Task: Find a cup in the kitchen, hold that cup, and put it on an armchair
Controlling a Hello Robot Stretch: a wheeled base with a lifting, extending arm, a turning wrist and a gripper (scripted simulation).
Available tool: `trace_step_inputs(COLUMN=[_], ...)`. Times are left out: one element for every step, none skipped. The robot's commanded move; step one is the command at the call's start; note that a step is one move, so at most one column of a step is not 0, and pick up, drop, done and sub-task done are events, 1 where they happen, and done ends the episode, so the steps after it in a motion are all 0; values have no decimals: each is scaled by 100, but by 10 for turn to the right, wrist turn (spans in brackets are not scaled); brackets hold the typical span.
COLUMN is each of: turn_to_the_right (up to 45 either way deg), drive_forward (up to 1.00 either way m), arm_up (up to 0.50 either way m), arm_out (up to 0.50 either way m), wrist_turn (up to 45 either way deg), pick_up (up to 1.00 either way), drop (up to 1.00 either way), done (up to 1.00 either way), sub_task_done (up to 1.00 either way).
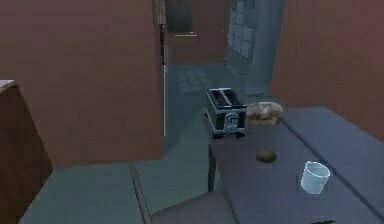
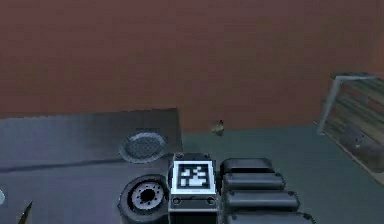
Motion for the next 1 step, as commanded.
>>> trace_step_inputs(turn_to_the_right=[450], drive_forward=[0], arm_up=[0], arm_out=[0], wrist_turn=[0], pick_up=[0], drop=[0], done=[0], sub_task_done=[0])
